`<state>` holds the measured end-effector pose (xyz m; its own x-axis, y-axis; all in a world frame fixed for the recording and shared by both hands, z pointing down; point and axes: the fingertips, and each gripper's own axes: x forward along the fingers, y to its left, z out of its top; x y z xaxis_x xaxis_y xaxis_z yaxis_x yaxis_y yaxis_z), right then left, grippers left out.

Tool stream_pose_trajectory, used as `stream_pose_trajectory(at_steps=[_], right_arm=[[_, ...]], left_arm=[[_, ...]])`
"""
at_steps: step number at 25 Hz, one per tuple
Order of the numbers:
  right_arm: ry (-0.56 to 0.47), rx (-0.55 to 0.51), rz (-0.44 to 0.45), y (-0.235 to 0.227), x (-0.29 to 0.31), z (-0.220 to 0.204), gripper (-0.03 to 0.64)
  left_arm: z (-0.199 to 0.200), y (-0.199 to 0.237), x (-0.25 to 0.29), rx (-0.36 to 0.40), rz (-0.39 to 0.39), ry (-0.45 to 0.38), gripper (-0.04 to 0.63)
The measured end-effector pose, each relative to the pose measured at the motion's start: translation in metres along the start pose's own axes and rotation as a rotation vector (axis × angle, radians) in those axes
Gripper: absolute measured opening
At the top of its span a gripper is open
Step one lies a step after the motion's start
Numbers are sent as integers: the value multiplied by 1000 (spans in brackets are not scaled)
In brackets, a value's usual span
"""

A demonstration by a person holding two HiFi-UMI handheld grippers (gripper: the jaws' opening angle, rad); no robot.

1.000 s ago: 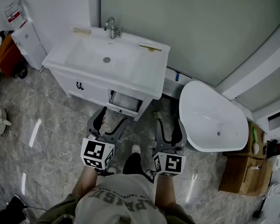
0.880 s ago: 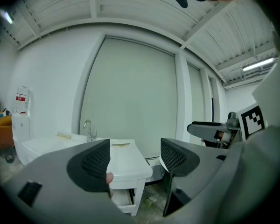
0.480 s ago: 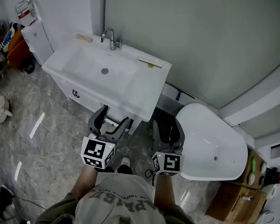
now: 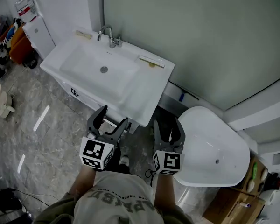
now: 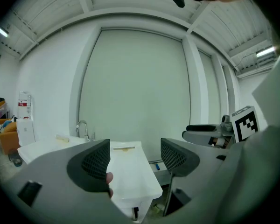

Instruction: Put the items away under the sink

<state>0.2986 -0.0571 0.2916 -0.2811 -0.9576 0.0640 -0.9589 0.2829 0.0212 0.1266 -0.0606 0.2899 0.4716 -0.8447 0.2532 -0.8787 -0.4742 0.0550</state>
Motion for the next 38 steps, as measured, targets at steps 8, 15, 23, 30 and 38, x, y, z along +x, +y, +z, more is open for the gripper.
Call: stream_pose_trajectory(at_steps=[8,15,23,30,38], right_arm=[[51,-55,-10,-18,71,-16,252],[101,-66,-35,-43,160,-21,252],[260,-222,0,-69,269,-50,252],[494,-412,87,-99,349,-128,252],[720,-610,188,-125,406,-215,252]], left_arm=[[-4,31,72,-9,-42,32,325],[15,81,149,-24,-76,40,325],[13,131,219,-44,-105,116,325],[-17,159,259,-92,-128,212,325],[-38,160,286,-132,-177,283,325]])
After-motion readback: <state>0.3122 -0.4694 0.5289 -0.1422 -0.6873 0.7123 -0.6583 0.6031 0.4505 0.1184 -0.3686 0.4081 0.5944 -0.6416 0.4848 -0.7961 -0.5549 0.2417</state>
